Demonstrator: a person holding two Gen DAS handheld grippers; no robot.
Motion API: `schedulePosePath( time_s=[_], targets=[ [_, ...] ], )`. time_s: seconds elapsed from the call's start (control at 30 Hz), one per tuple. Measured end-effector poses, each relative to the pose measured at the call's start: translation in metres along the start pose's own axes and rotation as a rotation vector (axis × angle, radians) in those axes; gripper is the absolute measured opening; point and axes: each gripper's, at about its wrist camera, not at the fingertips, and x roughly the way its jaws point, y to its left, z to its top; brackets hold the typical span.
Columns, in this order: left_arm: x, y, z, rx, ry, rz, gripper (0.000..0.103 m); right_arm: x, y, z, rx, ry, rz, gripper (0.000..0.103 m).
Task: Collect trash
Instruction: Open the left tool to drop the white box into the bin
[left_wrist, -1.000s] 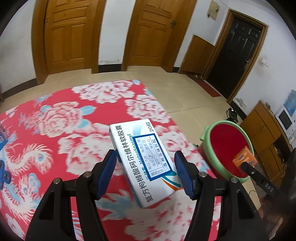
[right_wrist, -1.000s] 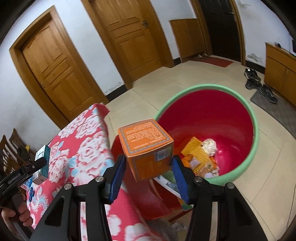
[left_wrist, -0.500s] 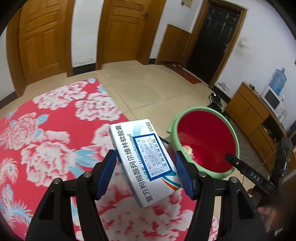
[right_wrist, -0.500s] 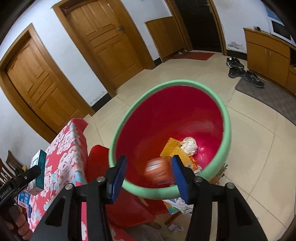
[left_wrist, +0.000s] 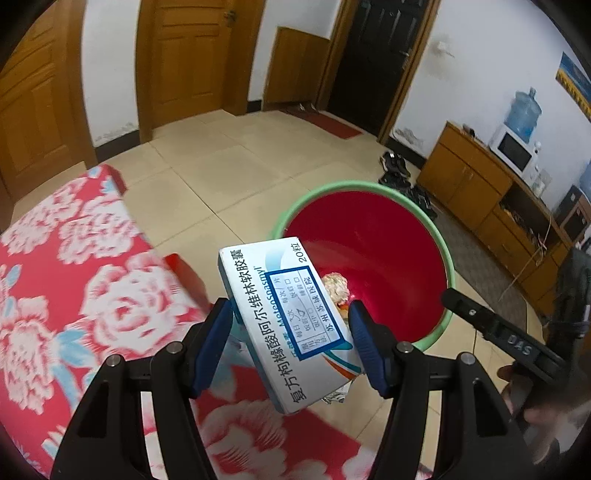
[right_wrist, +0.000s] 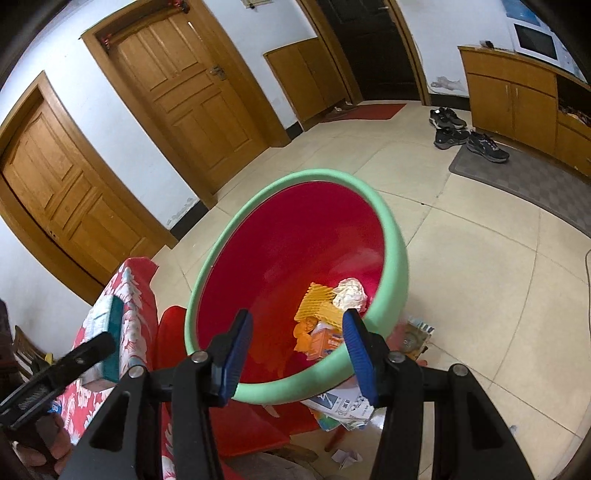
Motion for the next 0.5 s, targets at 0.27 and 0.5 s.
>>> schedulePosePath(
  time_s=[0.27,0.5],
  targets=[
    [0.034,-0.026,0.010,0.054,0.047,-0.035,0.065,-0.009,-0.019,0.001,0.035,-0.019,-0.006,0.055],
    [0.049,-0.045,0.012,0.104,0.070,-0.022,0.066,-0.007,-0.032,0.000,0.072,-0.012,-0.004,0.056]
  ],
)
